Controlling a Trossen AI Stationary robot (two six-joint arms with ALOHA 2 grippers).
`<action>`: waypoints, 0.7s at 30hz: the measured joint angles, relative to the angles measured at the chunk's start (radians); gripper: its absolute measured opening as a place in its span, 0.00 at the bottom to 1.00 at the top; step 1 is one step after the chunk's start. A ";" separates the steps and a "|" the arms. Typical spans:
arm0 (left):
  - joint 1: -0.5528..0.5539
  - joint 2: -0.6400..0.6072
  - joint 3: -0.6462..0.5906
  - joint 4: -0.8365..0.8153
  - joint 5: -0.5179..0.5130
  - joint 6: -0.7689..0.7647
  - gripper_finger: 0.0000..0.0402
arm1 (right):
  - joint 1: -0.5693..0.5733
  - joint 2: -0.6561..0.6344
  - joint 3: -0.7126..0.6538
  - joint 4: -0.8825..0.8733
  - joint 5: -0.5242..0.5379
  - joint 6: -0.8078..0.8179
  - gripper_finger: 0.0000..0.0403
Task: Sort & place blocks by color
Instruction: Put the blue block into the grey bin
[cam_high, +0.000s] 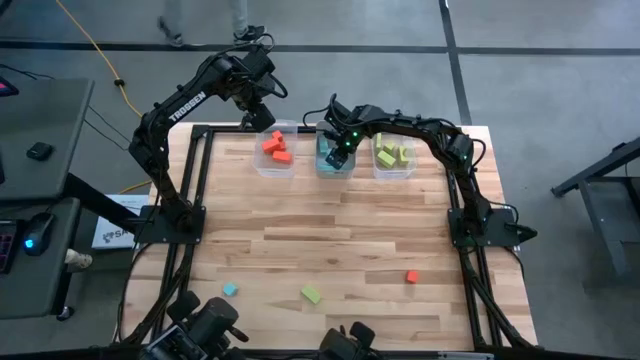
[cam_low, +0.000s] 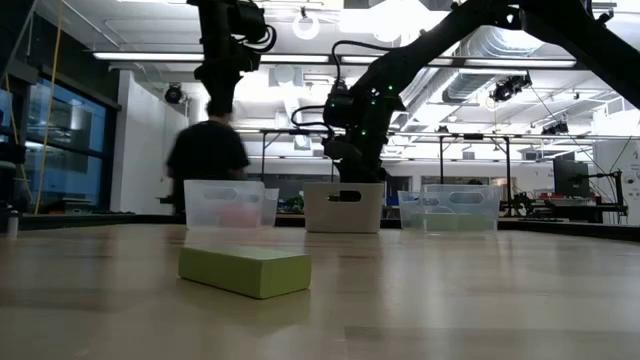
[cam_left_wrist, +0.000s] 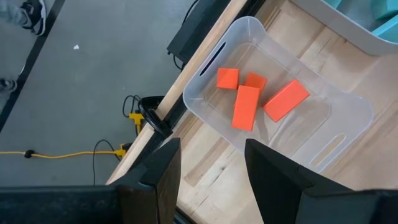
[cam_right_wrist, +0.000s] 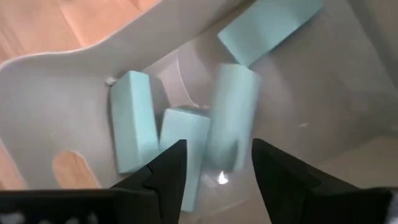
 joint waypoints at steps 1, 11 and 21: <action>0.000 0.000 0.000 0.000 0.000 0.000 0.39 | 0.000 0.000 0.000 0.001 0.008 0.001 0.43; 0.000 0.000 0.000 -0.050 0.002 -0.033 0.39 | 0.000 -0.004 0.130 -0.093 -0.011 0.021 0.47; 0.000 0.000 0.000 -0.097 0.075 -0.079 0.40 | -0.002 -0.004 0.381 -0.255 -0.008 -0.048 0.47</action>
